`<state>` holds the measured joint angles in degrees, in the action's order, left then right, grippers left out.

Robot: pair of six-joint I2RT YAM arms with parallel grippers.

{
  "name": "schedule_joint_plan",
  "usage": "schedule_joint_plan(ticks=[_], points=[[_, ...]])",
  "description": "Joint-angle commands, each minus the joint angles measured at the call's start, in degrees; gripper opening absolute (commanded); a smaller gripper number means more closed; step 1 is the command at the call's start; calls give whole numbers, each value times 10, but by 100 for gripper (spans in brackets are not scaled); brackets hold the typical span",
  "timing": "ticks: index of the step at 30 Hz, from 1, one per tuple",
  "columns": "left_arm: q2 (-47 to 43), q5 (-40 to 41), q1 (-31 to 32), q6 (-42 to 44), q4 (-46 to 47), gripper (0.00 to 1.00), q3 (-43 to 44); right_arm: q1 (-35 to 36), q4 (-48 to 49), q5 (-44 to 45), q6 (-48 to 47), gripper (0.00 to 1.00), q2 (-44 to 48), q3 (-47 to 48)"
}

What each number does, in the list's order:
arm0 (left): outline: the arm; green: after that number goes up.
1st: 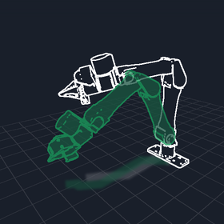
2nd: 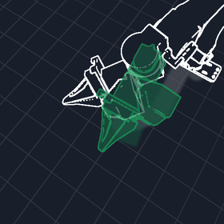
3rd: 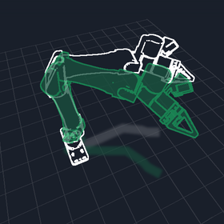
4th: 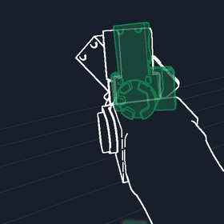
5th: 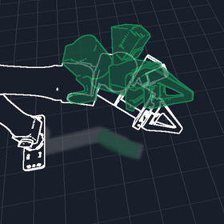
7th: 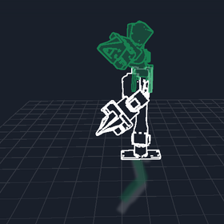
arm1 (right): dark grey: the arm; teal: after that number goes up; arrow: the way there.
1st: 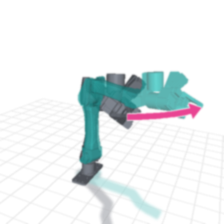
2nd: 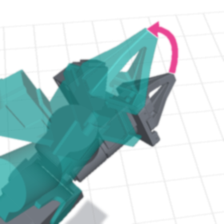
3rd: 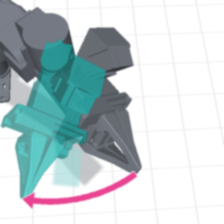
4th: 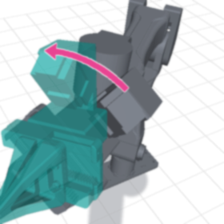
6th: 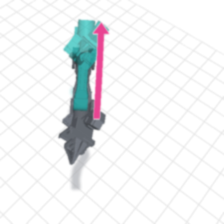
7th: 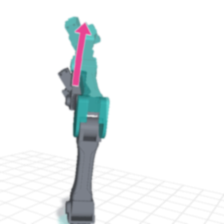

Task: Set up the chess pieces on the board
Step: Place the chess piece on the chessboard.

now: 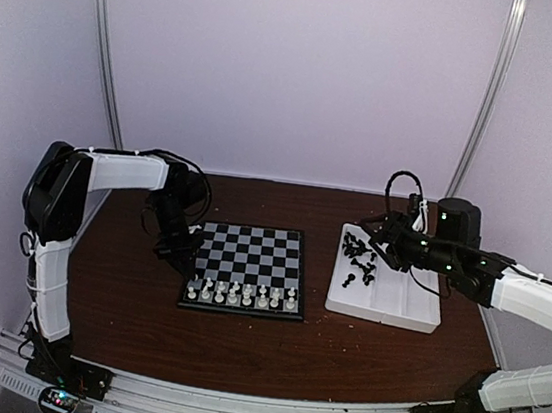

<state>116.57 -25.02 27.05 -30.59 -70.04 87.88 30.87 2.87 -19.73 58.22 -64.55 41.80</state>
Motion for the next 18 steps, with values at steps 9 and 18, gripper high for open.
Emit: schedule_joint_plan(ticks=[9,18], points=[[18,-14,-4,15,-14,0,0,-6,22,-11,-4,62,-9,-9],[17,-19,-4,15,-10,0,-13,-7,27,-13,-3,62,-15,-9]])
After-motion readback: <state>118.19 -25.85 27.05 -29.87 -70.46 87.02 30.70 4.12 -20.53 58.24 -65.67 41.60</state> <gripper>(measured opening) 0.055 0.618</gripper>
